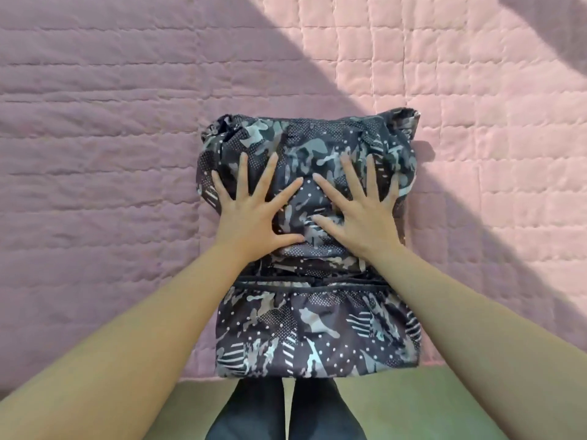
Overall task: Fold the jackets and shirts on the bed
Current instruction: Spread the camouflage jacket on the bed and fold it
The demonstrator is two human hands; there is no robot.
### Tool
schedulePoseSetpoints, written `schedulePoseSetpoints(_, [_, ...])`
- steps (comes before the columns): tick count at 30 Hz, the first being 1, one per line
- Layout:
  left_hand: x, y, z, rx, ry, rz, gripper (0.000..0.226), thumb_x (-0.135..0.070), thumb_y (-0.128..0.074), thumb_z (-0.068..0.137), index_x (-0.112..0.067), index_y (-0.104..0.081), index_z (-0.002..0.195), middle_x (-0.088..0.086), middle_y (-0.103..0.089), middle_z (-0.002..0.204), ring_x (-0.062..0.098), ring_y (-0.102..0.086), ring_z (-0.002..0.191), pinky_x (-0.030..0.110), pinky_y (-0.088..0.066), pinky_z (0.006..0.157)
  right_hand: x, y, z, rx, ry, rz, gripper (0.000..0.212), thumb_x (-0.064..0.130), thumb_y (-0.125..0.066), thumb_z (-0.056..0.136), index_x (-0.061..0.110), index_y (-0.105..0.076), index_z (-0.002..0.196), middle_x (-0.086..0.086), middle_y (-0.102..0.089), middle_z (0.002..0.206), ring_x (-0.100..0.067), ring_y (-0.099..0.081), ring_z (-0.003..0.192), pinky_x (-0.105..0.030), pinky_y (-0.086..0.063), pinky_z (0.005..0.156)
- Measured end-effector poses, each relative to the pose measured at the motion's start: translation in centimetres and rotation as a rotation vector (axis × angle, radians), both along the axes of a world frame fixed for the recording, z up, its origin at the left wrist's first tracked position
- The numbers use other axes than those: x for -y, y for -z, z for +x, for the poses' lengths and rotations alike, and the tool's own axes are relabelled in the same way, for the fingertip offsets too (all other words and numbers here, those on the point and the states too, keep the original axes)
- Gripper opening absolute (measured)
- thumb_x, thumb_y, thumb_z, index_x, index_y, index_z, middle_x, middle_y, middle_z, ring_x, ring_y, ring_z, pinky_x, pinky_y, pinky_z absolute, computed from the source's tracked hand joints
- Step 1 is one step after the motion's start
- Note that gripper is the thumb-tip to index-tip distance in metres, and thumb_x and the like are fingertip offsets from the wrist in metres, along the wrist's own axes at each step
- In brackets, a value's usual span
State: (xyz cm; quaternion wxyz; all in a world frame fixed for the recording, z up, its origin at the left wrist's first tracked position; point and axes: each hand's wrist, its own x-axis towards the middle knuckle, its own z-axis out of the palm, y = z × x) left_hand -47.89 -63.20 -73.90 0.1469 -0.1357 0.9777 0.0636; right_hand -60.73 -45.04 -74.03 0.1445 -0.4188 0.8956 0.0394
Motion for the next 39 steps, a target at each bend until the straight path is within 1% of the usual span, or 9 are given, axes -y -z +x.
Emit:
schedulePoseSetpoints(6, [0.0, 3.6, 1.2, 0.224, -0.110, 0.116, 0.100, -0.095, -0.030, 0.062, -0.058, 0.020, 0.140, -0.009, 0.042, 0.150, 0.039, 0.026, 0.142, 0.077, 0.001, 0.105, -3.3, 3.8, -1.4, 0.119, 0.065, 0.277, 0.078, 0.089, -0.012, 0.076, 0.059, 0.024, 0.138, 0.010, 0.027, 0.157, -0.027, 0.015, 0.148, -0.075, 0.002, 0.106])
schedulePoseSetpoints(10, [0.5, 2.0, 1.8, 0.237, -0.110, 0.143, 0.091, -0.088, -0.031, 0.073, -0.052, 0.011, 0.146, -0.006, 0.034, 0.155, 0.035, 0.025, 0.143, 0.068, 0.007, 0.109, -2.8, 1.8, -1.3, 0.164, 0.066, 0.310, 0.079, 0.082, -0.016, 0.082, 0.052, 0.022, 0.143, 0.005, 0.027, 0.158, -0.028, 0.016, 0.147, -0.068, 0.001, 0.112])
schedulePoseSetpoints(15, [-1.6, -1.6, 6.0, -0.139, 0.051, 0.170, 0.050, -0.033, -0.046, 0.099, -0.028, -0.036, 0.148, 0.003, -0.017, 0.161, 0.025, -0.005, 0.149, 0.051, -0.003, 0.120, -5.6, -1.9, 2.7, 0.097, -0.031, -0.014, 0.061, 0.044, -0.035, 0.102, 0.030, -0.009, 0.155, 0.001, -0.001, 0.163, -0.022, 0.001, 0.150, -0.051, -0.008, 0.119])
schedulePoseSetpoints(17, [-3.3, -2.5, 9.2, -0.177, 0.180, 0.185, 0.070, 0.000, -0.053, 0.086, -0.023, -0.034, 0.149, 0.004, -0.020, 0.160, 0.024, -0.011, 0.149, 0.050, -0.011, 0.119, -8.6, -2.5, 5.3, 0.033, -0.234, -0.056, 0.068, 0.017, -0.046, 0.094, 0.021, -0.016, 0.155, -0.001, -0.008, 0.162, -0.023, -0.005, 0.150, -0.050, -0.012, 0.119])
schedulePoseSetpoints(20, [-4.0, -2.3, 13.2, -0.102, 0.525, 0.079, 0.091, 0.020, -0.035, 0.067, -0.018, -0.032, 0.150, 0.008, -0.022, 0.159, 0.028, -0.018, 0.147, 0.049, -0.015, 0.117, -13.2, -2.4, 7.6, -0.028, -0.570, -0.003, 0.076, -0.008, -0.033, 0.083, 0.015, -0.018, 0.154, -0.003, -0.012, 0.162, -0.026, -0.013, 0.149, -0.049, -0.016, 0.118])
schedulePoseSetpoints(22, [-3.2, -1.5, 14.4, 0.052, 0.663, 0.029, 0.096, 0.021, -0.020, 0.066, -0.018, -0.018, 0.154, 0.010, -0.011, 0.161, 0.030, -0.013, 0.147, 0.049, -0.009, 0.117, -15.2, -2.0, 7.4, -0.023, -0.698, 0.078, 0.078, -0.011, -0.029, 0.082, 0.017, -0.018, 0.154, -0.005, -0.015, 0.161, -0.029, -0.017, 0.147, -0.049, -0.017, 0.116])
schedulePoseSetpoints(24, [-2.6, -0.8, 14.8, 0.191, 0.703, -0.004, 0.104, 0.024, -0.030, 0.068, -0.021, 0.008, 0.154, 0.009, 0.012, 0.161, 0.031, 0.005, 0.148, 0.049, 0.000, 0.120, -16.2, -1.6, 6.5, -0.003, -0.769, 0.179, 0.092, -0.011, -0.037, 0.070, 0.021, -0.018, 0.154, -0.005, -0.014, 0.161, -0.030, -0.018, 0.147, -0.051, -0.017, 0.115])
schedulePoseSetpoints(27, [-2.1, -0.5, 14.5, 0.350, 0.751, -0.030, 0.108, 0.016, -0.045, 0.081, -0.025, 0.030, 0.146, 0.007, 0.033, 0.155, 0.031, 0.020, 0.144, 0.049, 0.004, 0.120, -17.0, -0.6, 4.5, 0.044, -0.853, 0.239, 0.100, -0.017, -0.017, 0.064, 0.028, -0.019, 0.154, -0.006, -0.016, 0.161, -0.031, -0.020, 0.146, -0.049, -0.016, 0.115])
schedulePoseSetpoints(39, [-1.5, 0.9, 15.3, 0.244, 0.756, -0.012, 0.106, 0.013, -0.048, 0.080, -0.022, 0.025, 0.149, 0.006, 0.025, 0.157, 0.028, 0.015, 0.146, 0.043, 0.008, 0.120, -17.5, 1.0, 3.0, 0.079, -0.908, 0.107, 0.086, -0.018, -0.020, 0.074, 0.019, -0.024, 0.151, -0.011, -0.024, 0.158, -0.036, -0.025, 0.143, -0.050, -0.021, 0.111])
